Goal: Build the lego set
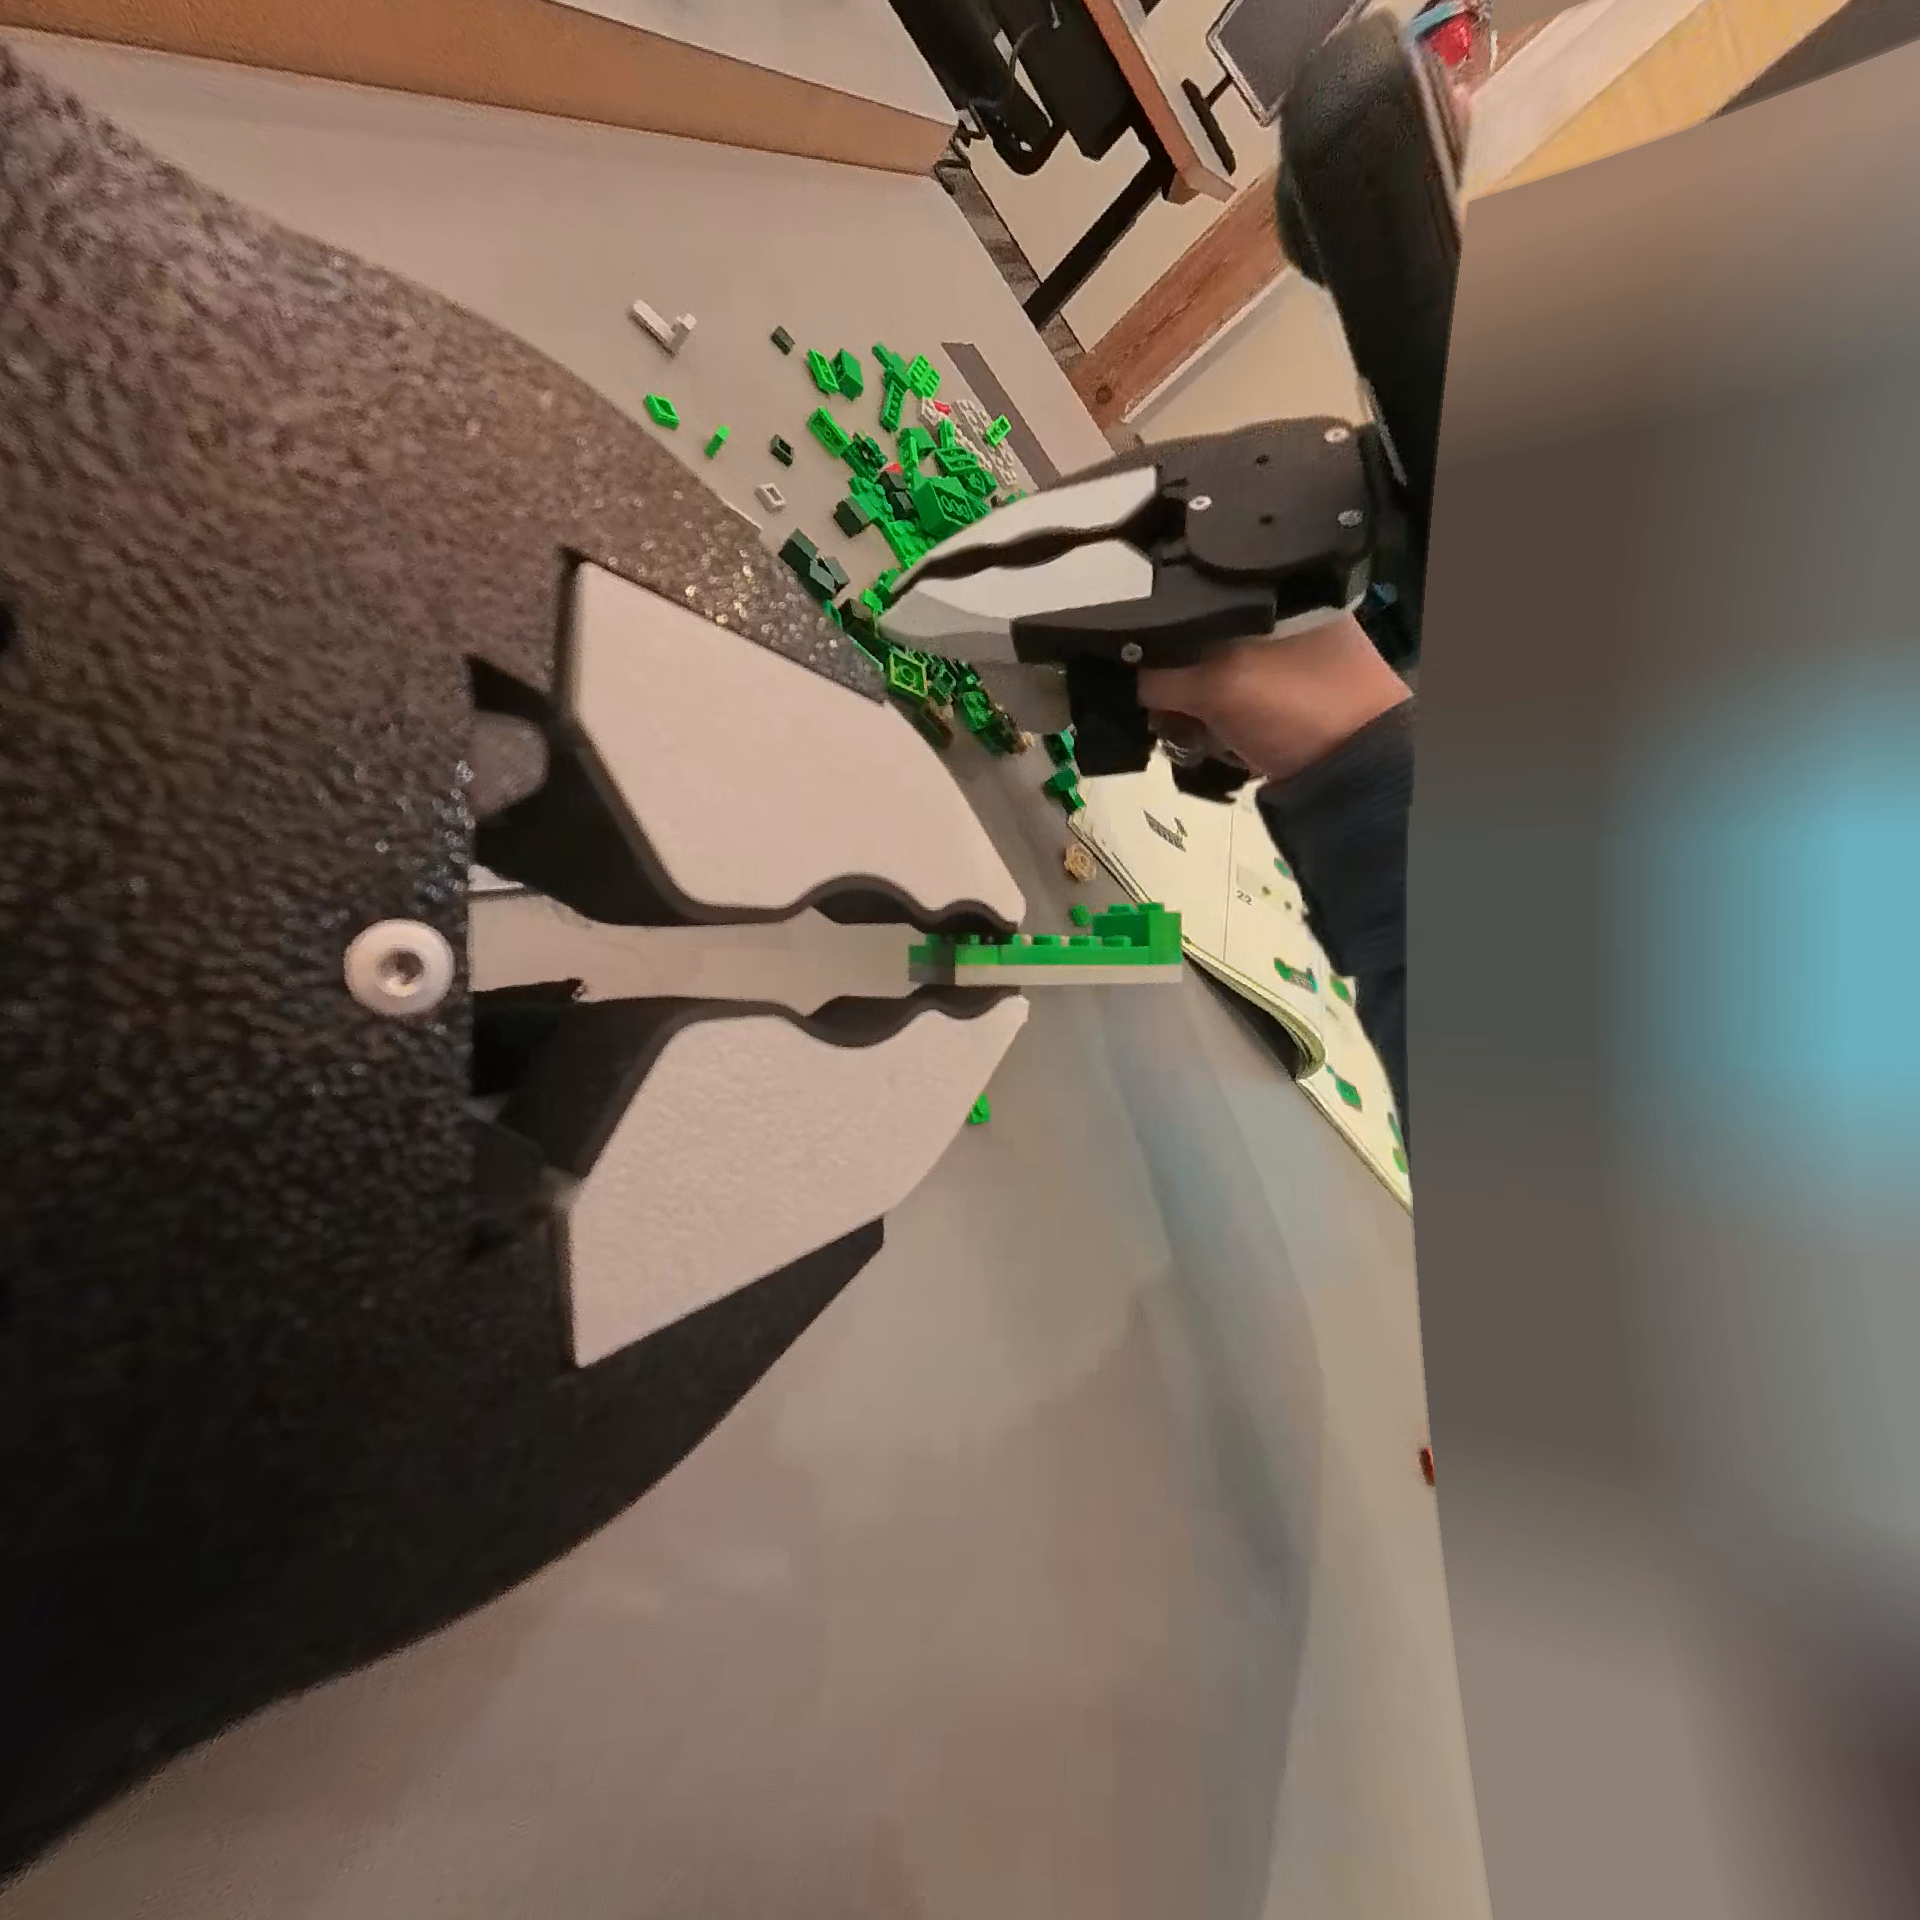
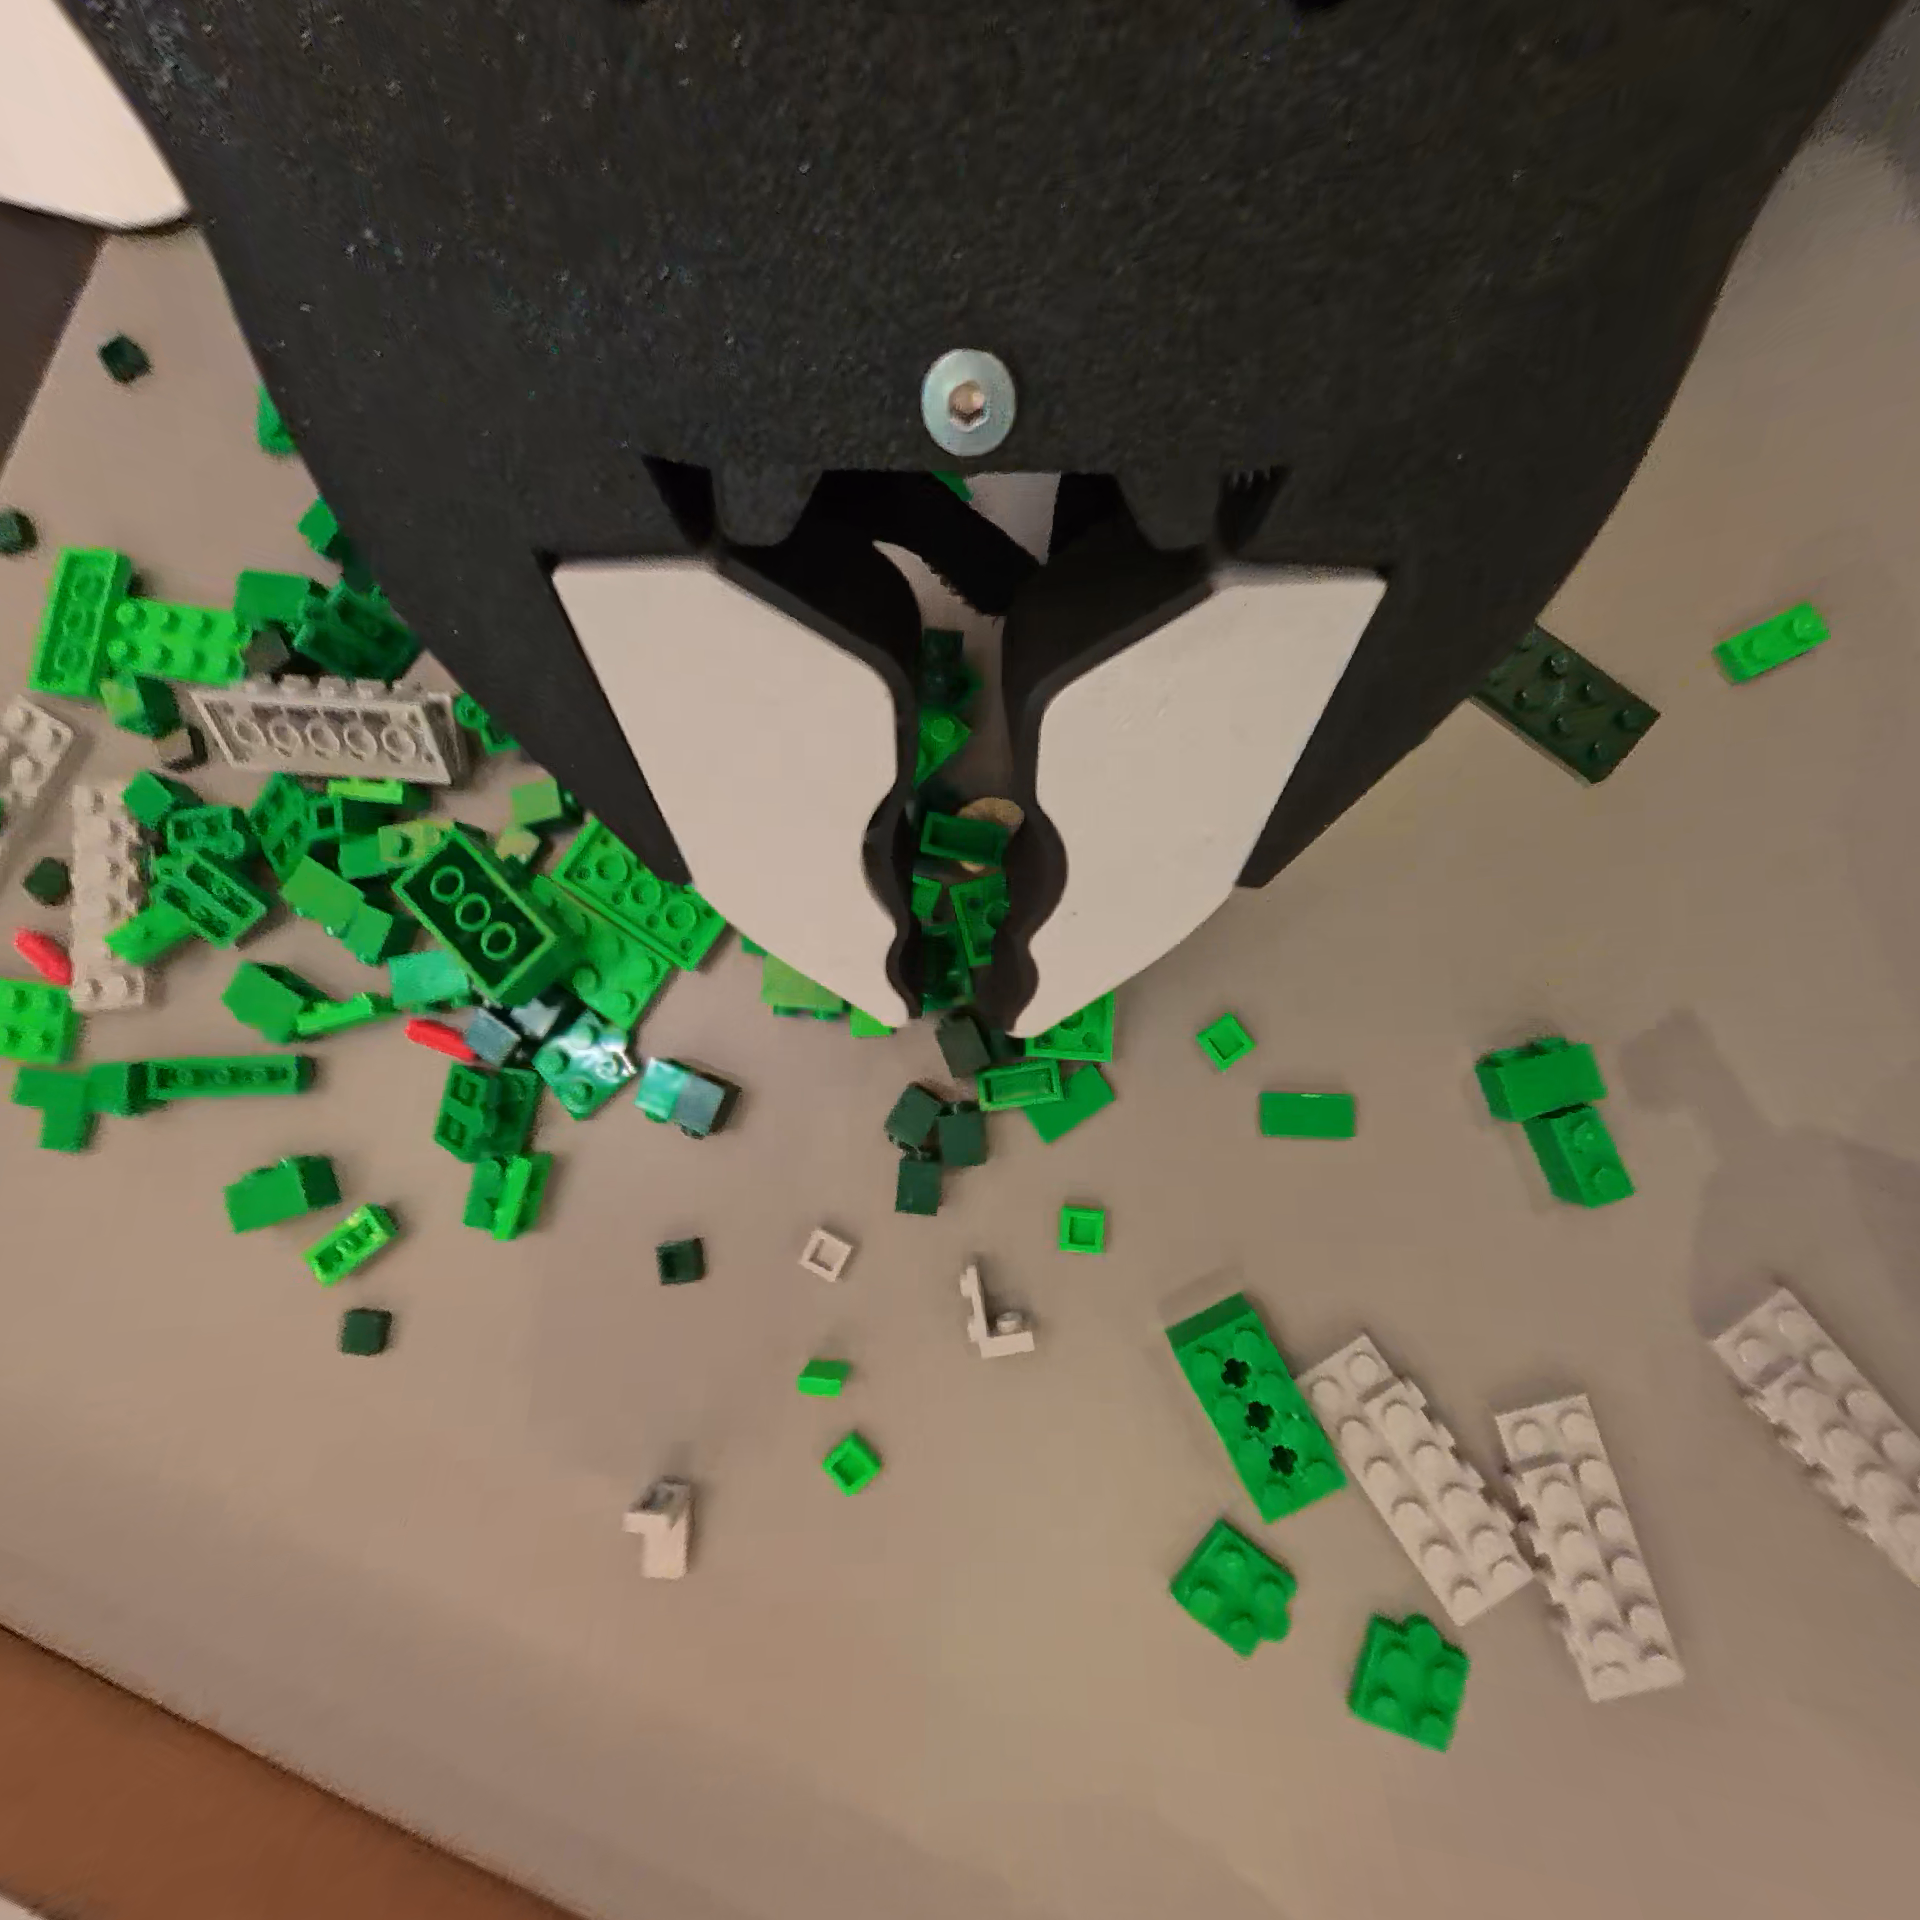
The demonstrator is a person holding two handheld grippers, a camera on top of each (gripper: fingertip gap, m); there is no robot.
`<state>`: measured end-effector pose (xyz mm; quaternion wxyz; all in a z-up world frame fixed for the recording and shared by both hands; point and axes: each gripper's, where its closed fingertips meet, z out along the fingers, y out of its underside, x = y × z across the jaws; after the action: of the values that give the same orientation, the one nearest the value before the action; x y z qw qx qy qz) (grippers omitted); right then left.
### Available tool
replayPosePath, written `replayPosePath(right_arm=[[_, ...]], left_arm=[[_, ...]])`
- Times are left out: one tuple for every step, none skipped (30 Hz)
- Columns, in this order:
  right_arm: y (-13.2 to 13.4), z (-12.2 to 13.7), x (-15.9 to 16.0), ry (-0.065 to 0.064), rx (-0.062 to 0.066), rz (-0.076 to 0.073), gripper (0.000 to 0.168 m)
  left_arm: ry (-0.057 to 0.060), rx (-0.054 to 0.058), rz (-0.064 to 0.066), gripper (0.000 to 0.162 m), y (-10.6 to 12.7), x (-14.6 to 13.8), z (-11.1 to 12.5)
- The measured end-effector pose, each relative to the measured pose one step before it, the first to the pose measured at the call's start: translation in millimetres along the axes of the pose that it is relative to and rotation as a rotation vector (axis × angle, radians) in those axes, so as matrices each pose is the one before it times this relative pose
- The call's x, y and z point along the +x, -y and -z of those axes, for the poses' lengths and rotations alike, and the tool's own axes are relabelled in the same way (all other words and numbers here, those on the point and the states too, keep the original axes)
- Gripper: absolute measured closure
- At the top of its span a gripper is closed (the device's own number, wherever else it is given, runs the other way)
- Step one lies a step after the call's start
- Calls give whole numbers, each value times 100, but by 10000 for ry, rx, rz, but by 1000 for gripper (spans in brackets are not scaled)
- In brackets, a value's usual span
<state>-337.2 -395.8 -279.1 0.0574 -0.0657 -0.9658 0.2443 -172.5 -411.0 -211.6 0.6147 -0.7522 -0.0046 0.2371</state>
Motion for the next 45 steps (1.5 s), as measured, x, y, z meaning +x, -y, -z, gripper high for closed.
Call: replayPosePath(right_arm=[[87, -106, -37, 86, -47, 252, 157], [-9, -97, 127, -69, -97, 321, 157], [-148, -118, 46, -27, -194, 364, 158], [-285, -141, 133, -89, -293, 358, 158], [-262, -136, 120, -59, -285, 337, 158], [160, 29, 16, 47, 32, 288, 159], [32, 2, 76, 38, -58, 284, 160], [-99, -21, 251, -68, -135, 283, 161], [-58, -59, 84, 43, -102, 296, 163], [86, -63, -95, 148, 8, 292, 164], [162, -85, -88, 141, 48, 248, 165], [116, -103, -13, 110, -5, 194, 165], [68, -87, 71, 71, -53, 145, 165], [59, -28, 23, 109, -52, 153, 165], [130, 40, 73, 61, 17, 151, 165], [87, 95, 6, 93, 2, 145, 165], [88, 145, 4, 113, 9, 86, 165], [167, 163, -55, 143, 79, 44, 165], [197, 144, -40, 122, 126, 60, 165], [121, 81, 40, 35, 84, 77, 165], [-39, -1, 127, -19, -25, 43, 165], [-93, -82, 81, 18, -75, 5, 164], [-118, -112, 144, -32, -84, 11, 163], [-25, -90, 140, -11, -5, -47, 162], [121, -45, 55, 114, 98, -202, 162], [228, -31, 111, 144, 170, -325, 162], [170, 0, 180, 118, 148, -384, 162], [136, -10, 182, 139, 122, -407, 162], [95, -42, 120, 152, 98, -402, 161], [70, -69, 48, 152, 59, -323, 160], [11, -114, -26, 125, 23, -167, 158], [-98, -154, 8, 25, -57, -27, 154], [-41, -74, -39, 18, -42, 10, 152], [95, 29, -66, 24, 43, -7, 150], [-82, -7, -49, 7, -81, 4, 150], [-117, -25, -97, 38, -77, -16, 150], [49, -5, -127, 75, 47, -80, 150], [-1, -29, -75, 62, 14, -147, 151], [43, -17, 73, -18, 49, -168, 152], [78, 2, 276, -146, 59, -142, 156], [58, -12, 289, -143, 63, -163, 159], [73, -22, 303, -107, 41, -263, 162], [67, -24, 117, 50, 23, -279, 163], [40, -23, 73, 89, -1, -284, 163], [-4, 7, 247, -38, -47, -226, 162]], left_arm=[[-1, 16, 16, 154, 17, -17, 10], [-4, 14, 18, 154, 10, 3, 5], [-8, 10, 18, 154, 12, -3, 5], [-12, 10, 19, 154, 12, 2, 5], [-12, 15, 19, 154, 9, 5, 1], [-9, 15, 16, 154, 21, 5, 6], [-4, 9, 13, 154, 4, 0, 9], [-2, 6, 9, 154, 12, -6, 3], [-1, 0, 9, 154, -4, -5, 5], [1, -3, 10, 154, -9, -12, -5], [-4, -2, 14, 154, -10, -5, 4], [-9, -4, 18, 154, -13, -3, -8], [-6, -2, 20, 154, -10, -5, -10], [-1, 2, 23, 154, 0, -18, 7], [1, 6, 28, 154, -8, -23, 0], [-1, 11, 34, 154, 6, -23, 7], [-1, 15, 36, 154, 9, -24, 14], [1, 18, 33, 154, 14, -29, 11], [-3, 20, 32, 154, 14, -27, 19], [-12, 17, 33, 154, 14, -9, 3], [-15, 13, 30, 154, 5, 7, -1], [-9, 8, 23, 154, 8, -8, 4], [-7, 6, 17, 154, -2, -9, -5], [-11, 6, 14, 154, 11, 6, 12], [-7, 6, 9, 154, 3, 3, 2], [-1, 7, 5, 154, 4, -8, 1], [0, 3, 7, 154, -1, -7, 4], [1, 1, 7, 154, -1, -5, -4], [1, 6, 5, 154, 1, -13, 11], [-5, 8, 4, 154, 18, 3, 4], [-8, 7, 8, 154, 5, 4, 1], [-10, 8, 11, 154, 16, 6, 1], [-8, 9, 12, 154, 5, 4, 9], [-4, 12, 11, 154, 18, -5, 8], [-6, 14, 12, 154, 12, 1, 5], [-8, 11, 15, 154, 13, -8, 15], [-5, 11, 12, 154, 9, 3, -2], [-4, 10, 8, 154, 6, -4, 8], [-4, 5, 8, 154, 12, -4, 3], [-10, 2, 7, 154, -3, 0, -8], [-12, -1, 4, 154, -14, 12, -3], [-8, 2, -1, 154, 5, 18, 2], [-7, 5, -3, 154, 7, 7, -4], [-4, 1, 1, 154, 2, 6, -1], [1, 0, 7, 154, -5, -15, -6]])
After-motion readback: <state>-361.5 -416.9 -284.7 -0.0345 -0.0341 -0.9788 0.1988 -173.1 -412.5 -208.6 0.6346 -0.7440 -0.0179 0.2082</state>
